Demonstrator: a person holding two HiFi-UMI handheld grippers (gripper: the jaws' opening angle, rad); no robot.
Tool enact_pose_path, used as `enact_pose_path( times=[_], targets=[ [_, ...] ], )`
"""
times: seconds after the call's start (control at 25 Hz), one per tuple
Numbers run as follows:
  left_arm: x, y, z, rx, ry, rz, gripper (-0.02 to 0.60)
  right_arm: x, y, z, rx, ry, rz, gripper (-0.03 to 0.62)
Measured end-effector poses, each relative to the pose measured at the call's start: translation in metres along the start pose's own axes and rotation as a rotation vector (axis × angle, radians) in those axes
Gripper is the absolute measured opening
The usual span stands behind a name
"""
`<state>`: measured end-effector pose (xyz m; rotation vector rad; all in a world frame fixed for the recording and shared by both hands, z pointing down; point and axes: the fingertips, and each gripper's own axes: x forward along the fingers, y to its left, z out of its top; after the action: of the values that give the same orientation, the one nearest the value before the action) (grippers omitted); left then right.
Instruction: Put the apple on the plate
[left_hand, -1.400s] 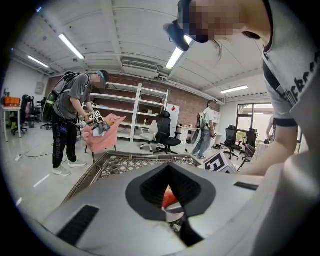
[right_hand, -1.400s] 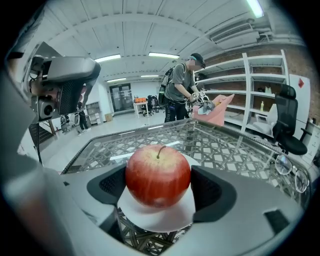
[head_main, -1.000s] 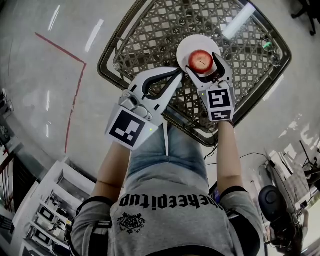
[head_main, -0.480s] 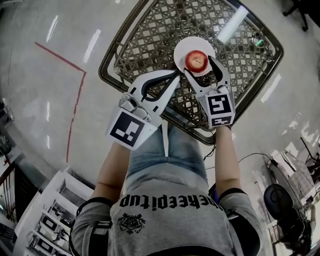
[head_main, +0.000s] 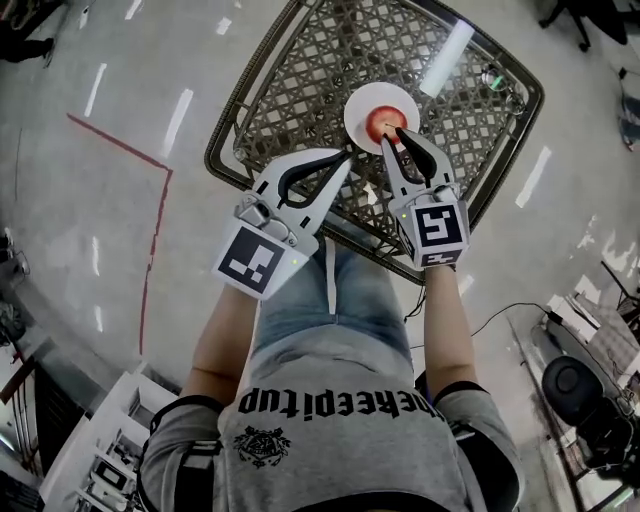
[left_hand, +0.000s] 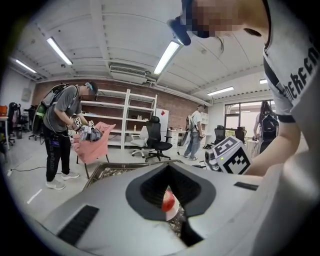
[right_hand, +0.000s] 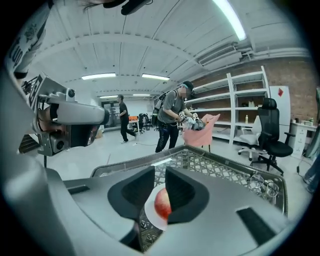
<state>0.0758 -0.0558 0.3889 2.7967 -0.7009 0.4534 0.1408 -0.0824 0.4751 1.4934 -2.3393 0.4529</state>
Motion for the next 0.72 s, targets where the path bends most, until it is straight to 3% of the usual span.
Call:
enact_pose_path(
  times=[0.24, 0.72],
  targets=[
    [-0.014, -0.002, 0.011, 0.027, -0.019, -0.039, 0.021, -0.019, 0.009, 0.025, 0.028, -0.052, -0.043, -0.009],
    [-0.040, -0.014, 0.037, 0.079, -0.064, -0.141, 0.021, -0.062, 0.044, 0.066, 0.042, -0.115, -0.096, 0.005]
  ],
)
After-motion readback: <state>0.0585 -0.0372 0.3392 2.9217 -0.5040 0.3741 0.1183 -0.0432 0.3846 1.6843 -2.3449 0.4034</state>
